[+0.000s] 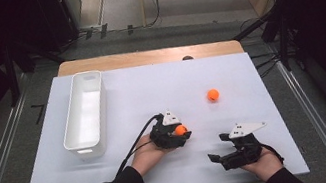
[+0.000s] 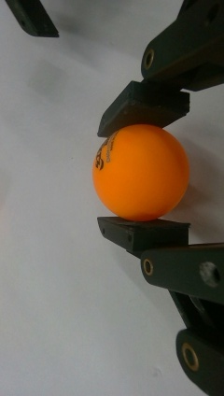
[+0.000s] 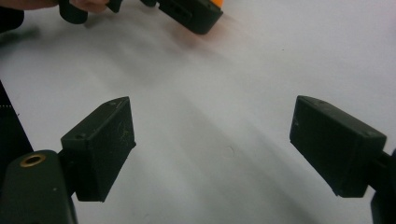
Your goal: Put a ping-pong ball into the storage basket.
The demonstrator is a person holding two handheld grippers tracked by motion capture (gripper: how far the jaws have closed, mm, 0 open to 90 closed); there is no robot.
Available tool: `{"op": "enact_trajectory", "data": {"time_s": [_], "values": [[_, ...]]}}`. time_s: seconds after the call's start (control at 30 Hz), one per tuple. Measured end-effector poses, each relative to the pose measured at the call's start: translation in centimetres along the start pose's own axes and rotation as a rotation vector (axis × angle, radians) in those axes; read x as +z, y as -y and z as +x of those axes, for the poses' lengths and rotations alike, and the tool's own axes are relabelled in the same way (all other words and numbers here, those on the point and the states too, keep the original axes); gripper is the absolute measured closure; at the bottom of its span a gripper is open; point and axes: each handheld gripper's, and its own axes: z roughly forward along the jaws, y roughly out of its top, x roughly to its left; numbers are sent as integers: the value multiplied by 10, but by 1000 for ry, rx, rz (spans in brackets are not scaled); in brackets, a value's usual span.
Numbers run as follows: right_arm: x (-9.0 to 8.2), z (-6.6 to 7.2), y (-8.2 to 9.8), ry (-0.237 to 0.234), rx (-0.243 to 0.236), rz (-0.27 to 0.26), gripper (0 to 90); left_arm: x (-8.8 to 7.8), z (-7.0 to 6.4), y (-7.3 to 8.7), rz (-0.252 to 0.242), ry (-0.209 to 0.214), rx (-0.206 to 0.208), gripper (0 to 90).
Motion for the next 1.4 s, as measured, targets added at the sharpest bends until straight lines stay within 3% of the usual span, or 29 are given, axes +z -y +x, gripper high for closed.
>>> {"op": "enact_trajectory", "data": {"time_s": [0.1,0.33,0.7,1.4], "values": [[0,0,0,-1,-2,1,124,-4,3,-2,0,10,-16,514],[0,1,0,-5,0,1,124,-12,4,-10,-23,84,-71,513],[0,0,0,-3,-6,-3,125,-19,4,-14,-12,58,-27,512],[-1,1,1,-7,-5,0,124,-39,5,-23,-7,88,-20,512]]}}
